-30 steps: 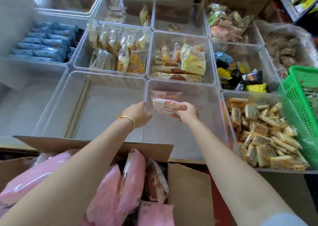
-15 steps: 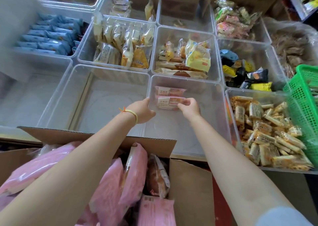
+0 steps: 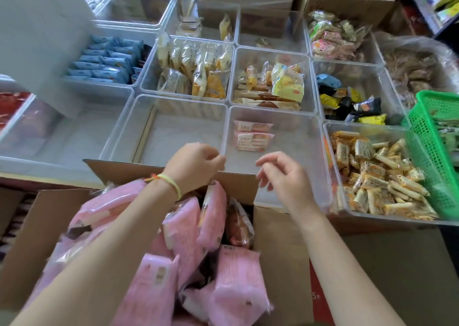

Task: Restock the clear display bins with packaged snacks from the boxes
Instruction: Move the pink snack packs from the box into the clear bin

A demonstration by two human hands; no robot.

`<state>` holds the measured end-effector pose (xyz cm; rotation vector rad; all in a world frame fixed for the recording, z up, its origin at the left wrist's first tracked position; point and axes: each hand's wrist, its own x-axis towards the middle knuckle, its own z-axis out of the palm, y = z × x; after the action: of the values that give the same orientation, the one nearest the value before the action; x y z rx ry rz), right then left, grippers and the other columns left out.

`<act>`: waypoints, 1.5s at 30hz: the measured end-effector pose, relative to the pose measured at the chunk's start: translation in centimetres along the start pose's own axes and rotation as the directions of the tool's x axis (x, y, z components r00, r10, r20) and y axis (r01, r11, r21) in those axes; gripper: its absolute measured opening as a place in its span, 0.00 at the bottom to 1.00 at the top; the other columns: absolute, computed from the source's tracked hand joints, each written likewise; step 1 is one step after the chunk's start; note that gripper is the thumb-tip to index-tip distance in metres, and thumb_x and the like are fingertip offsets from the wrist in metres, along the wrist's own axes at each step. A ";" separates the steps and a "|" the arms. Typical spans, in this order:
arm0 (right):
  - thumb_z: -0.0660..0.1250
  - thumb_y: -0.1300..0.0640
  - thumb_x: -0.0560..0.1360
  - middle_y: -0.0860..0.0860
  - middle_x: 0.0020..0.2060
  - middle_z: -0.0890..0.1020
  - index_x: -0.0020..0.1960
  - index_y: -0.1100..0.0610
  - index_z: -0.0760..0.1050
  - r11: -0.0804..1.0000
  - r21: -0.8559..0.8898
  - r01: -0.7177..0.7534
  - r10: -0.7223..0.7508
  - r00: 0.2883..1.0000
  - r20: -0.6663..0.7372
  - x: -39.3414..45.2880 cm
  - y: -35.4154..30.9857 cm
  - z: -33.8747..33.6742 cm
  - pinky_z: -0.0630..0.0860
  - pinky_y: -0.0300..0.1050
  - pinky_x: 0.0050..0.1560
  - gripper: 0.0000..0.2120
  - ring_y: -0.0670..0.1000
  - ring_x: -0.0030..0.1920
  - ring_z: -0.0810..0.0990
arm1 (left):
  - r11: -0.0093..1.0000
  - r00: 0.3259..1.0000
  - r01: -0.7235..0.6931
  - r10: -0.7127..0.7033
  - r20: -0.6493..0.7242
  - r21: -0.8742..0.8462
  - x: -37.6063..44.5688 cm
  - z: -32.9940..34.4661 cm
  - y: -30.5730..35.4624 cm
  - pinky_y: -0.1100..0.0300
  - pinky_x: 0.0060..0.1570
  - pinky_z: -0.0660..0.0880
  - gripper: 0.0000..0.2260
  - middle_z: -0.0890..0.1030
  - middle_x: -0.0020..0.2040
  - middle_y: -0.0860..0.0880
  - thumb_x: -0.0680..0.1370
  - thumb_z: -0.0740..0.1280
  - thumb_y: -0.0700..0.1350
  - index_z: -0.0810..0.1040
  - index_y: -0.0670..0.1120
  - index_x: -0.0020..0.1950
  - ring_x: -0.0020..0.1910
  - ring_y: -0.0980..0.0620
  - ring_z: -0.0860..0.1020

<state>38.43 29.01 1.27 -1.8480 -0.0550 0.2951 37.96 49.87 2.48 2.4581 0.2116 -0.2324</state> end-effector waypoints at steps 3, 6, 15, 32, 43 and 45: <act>0.66 0.52 0.78 0.48 0.37 0.83 0.46 0.47 0.79 0.970 -0.237 -0.050 0.114 0.958 0.263 -3.0 0.0 3.2 0.78 0.44 0.42 0.04 0.46 0.36 0.80 | 0.986 0.994 0.067 -0.080 0.079 0.156 -1.8 0.2 -0.7 0.57 0.37 0.73 0.15 0.79 0.30 0.48 0.77 0.64 0.50 0.79 0.43 0.35 0.36 0.46 0.78; 0.66 0.36 0.73 0.44 0.46 0.80 0.54 0.47 0.70 0.882 -0.464 -0.082 0.236 0.929 0.286 -4.6 0.8 6.2 0.78 0.47 0.46 0.19 0.47 0.45 0.80 | 0.971 0.989 0.041 -0.072 0.126 0.235 -2.9 1.2 -1.9 0.58 0.39 0.70 0.11 0.80 0.37 0.48 0.77 0.63 0.49 0.80 0.47 0.40 0.40 0.46 0.76; 0.70 0.46 0.68 0.50 0.66 0.73 0.76 0.53 0.56 0.856 -0.354 -0.377 0.457 0.872 0.175 -6.0 2.6 10.5 0.68 0.44 0.62 0.41 0.54 0.68 0.72 | 0.989 0.986 0.126 -0.116 0.122 -0.083 -4.0 2.7 -4.5 0.58 0.57 0.74 0.14 0.83 0.55 0.52 0.78 0.62 0.41 0.80 0.52 0.60 0.52 0.51 0.78; 0.68 0.52 0.70 0.60 0.53 0.85 0.59 0.60 0.80 0.884 0.331 -0.330 0.277 0.940 0.199 -3.0 -0.5 -1.2 0.80 0.62 0.57 0.20 0.61 0.55 0.84 | 0.624 0.958 0.264 -0.079 0.277 -0.735 -2.5 0.9 -1.3 0.48 0.51 0.80 0.09 0.85 0.47 0.46 0.77 0.72 0.46 0.78 0.45 0.54 0.44 0.48 0.83; 0.70 0.57 0.79 0.44 0.34 0.81 0.47 0.56 0.83 1.000 0.003 -0.002 0.002 0.989 -0.149 5.3 -2.0 -5.0 0.72 0.30 0.34 0.04 0.36 0.33 0.76 | 0.509 0.996 0.083 -0.013 0.089 -0.857 5.1 -1.2 2.4 0.60 0.45 0.80 0.09 0.85 0.48 0.45 0.75 0.72 0.42 0.83 0.45 0.55 0.45 0.53 0.83; 0.70 0.59 0.79 0.48 0.34 0.81 0.47 0.55 0.83 0.999 -0.049 0.005 -0.016 0.978 -0.210 7.7 -1.4 -5.4 0.72 0.31 0.30 0.04 0.38 0.30 0.76 | 0.587 0.998 0.061 -0.063 0.030 -0.807 7.3 -0.4 2.4 0.62 0.46 0.78 0.11 0.84 0.50 0.45 0.76 0.71 0.41 0.82 0.45 0.59 0.46 0.53 0.81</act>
<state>47.30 25.78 2.68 -1.9171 0.0748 0.0903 45.56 48.95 2.58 1.5196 0.3220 -0.1170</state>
